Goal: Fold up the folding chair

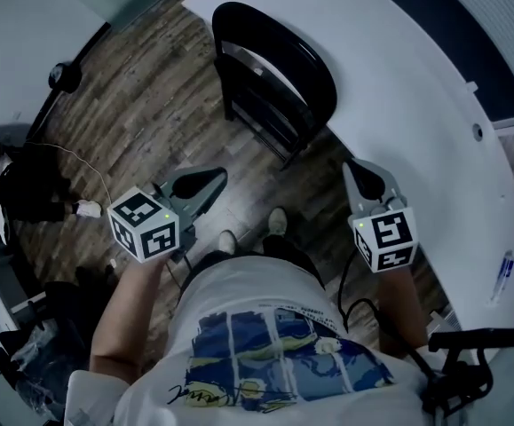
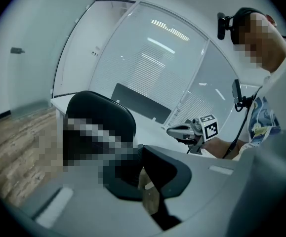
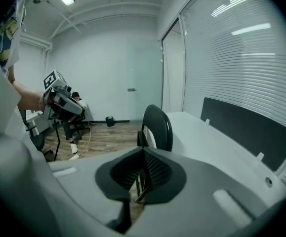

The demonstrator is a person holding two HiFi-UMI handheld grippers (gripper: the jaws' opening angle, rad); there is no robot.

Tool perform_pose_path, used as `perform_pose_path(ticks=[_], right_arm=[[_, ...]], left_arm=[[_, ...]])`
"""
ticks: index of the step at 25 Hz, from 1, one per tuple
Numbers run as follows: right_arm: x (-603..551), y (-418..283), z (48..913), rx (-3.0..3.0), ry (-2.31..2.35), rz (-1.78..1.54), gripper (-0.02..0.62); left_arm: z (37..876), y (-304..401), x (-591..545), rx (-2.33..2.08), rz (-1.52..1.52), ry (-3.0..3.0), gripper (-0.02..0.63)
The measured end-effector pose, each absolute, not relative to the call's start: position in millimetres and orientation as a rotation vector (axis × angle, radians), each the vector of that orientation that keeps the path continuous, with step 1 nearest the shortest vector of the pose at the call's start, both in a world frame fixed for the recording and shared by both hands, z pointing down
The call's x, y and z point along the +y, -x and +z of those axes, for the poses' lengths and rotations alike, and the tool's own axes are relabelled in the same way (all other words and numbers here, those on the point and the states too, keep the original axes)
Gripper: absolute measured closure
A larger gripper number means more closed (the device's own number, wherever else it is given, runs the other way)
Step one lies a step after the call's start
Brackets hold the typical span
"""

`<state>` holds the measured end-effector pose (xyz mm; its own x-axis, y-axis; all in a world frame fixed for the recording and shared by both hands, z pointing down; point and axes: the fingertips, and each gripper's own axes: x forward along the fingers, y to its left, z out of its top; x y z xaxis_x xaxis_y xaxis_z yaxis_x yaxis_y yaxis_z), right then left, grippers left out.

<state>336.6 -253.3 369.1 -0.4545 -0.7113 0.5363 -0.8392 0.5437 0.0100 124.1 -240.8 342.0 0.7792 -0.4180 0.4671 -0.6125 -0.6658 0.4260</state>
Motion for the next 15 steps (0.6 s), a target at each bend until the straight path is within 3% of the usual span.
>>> perform_pose_path(ticks=[15], right_arm=[[-200.1,-191.9,323.5,-2.346,-1.134,0.264,0.592]], left_arm=[[308.4,1.3,-175.3,-0.887,0.196,-2.406,0.603]])
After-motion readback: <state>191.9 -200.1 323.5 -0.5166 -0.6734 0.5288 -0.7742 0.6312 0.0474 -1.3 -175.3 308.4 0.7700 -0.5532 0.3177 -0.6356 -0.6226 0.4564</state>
